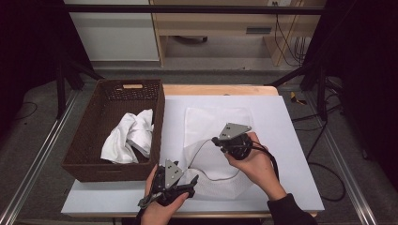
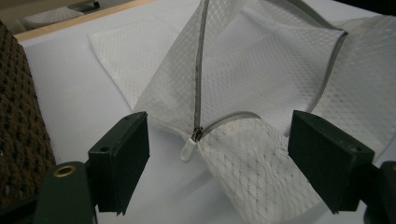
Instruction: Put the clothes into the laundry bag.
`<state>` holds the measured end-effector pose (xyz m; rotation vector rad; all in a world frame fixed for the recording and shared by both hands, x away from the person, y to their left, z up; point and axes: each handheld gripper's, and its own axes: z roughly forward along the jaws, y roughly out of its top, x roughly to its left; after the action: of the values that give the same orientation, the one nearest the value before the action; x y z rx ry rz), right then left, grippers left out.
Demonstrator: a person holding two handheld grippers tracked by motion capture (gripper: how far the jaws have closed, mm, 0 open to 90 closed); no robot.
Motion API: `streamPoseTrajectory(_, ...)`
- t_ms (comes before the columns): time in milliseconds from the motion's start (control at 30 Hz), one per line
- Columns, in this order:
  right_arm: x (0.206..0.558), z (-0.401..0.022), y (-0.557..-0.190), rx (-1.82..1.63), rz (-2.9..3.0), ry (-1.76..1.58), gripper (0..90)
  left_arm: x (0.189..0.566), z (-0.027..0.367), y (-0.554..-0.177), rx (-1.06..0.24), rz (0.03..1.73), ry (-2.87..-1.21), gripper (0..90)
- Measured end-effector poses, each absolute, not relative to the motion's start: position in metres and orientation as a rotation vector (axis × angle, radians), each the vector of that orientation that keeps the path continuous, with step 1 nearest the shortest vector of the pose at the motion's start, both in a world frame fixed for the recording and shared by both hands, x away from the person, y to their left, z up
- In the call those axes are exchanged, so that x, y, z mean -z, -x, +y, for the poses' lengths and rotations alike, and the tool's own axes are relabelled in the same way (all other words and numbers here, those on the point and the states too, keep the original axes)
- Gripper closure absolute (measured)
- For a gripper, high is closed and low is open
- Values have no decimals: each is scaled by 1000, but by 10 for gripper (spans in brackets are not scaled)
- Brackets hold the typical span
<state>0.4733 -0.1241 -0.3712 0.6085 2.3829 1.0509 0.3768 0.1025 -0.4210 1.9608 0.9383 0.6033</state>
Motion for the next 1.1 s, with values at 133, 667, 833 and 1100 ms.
streamPoseTrajectory(133,360,-121,-478,-1076,2374,-614,900,405,107,-378,-594,933,-1943,206)
streamPoseTrajectory(667,343,-126,-467,-1139,2335,-575,899,325,171,-417,-782,982,-2044,93)
streamPoseTrajectory(833,343,-127,-467,-1138,2335,-557,899,309,208,-455,-809,1057,-2082,78)
streamPoseTrajectory(1100,347,-128,-466,-1120,2347,-544,899,343,255,-532,-647,1279,-2155,84)
